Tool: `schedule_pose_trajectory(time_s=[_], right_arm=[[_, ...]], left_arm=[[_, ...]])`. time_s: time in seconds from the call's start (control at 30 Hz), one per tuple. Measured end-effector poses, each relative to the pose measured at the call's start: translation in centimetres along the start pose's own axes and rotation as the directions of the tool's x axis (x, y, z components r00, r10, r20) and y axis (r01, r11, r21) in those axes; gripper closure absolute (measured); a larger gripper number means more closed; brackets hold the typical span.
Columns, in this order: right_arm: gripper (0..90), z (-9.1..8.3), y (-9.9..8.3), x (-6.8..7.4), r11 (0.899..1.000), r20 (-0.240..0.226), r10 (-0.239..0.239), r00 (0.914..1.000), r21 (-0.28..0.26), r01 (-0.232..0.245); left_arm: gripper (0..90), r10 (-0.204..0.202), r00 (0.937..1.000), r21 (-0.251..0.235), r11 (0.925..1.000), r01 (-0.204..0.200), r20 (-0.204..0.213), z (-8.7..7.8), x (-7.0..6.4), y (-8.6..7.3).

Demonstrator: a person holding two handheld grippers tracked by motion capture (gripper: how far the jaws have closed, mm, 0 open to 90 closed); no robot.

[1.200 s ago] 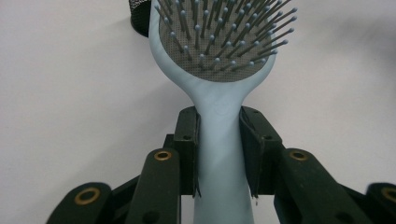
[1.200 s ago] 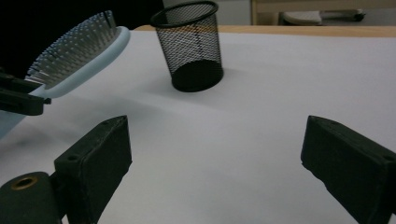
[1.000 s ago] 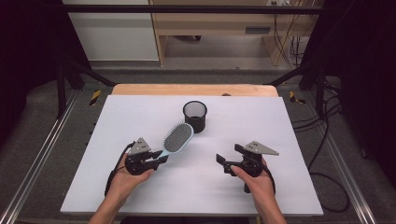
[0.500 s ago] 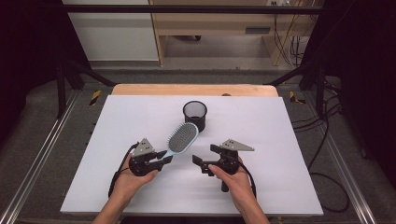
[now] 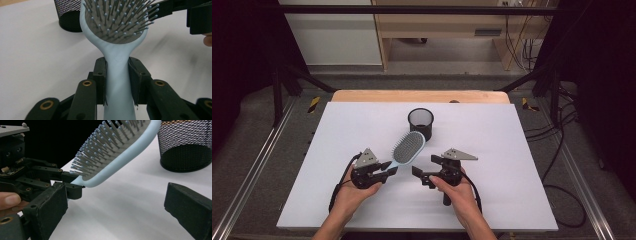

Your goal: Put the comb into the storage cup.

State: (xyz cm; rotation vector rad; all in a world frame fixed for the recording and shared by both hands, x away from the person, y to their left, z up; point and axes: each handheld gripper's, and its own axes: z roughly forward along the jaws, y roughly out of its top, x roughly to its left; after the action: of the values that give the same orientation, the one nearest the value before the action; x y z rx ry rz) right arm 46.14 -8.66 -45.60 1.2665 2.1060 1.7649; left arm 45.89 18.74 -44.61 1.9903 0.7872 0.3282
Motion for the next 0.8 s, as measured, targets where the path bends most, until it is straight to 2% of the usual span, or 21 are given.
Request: schedule_pose_trajectory(time_s=[0.37, 0.67, 0.8], right_arm=[[4.0, 1.0, 1.1, 1.3, 1.0, -0.047, 0.012, 0.9988, -0.012, -0.012], [3.9, 1.1, 2.6, 2.0, 1.0, -0.073, 0.01, 0.9973, -0.027, -0.012], [4.2, 1.1, 3.4, 2.3, 0.999, -0.084, 0.012, 0.9964, -0.032, -0.015]], left_arm=[[69.6, 0.019, 0.9998, -0.032, 0.9993, -0.019, 0.008, -0.4, -0.8, 0.5], [69.6, 0.04, 0.9991, -0.096, 0.9946, -0.039, 0.011, -1.0, -1.7, 1.2], [69.6, 0.04, 0.9992, -0.106, 0.9936, -0.039, 0.007, -1.1, -1.8, 1.4]])
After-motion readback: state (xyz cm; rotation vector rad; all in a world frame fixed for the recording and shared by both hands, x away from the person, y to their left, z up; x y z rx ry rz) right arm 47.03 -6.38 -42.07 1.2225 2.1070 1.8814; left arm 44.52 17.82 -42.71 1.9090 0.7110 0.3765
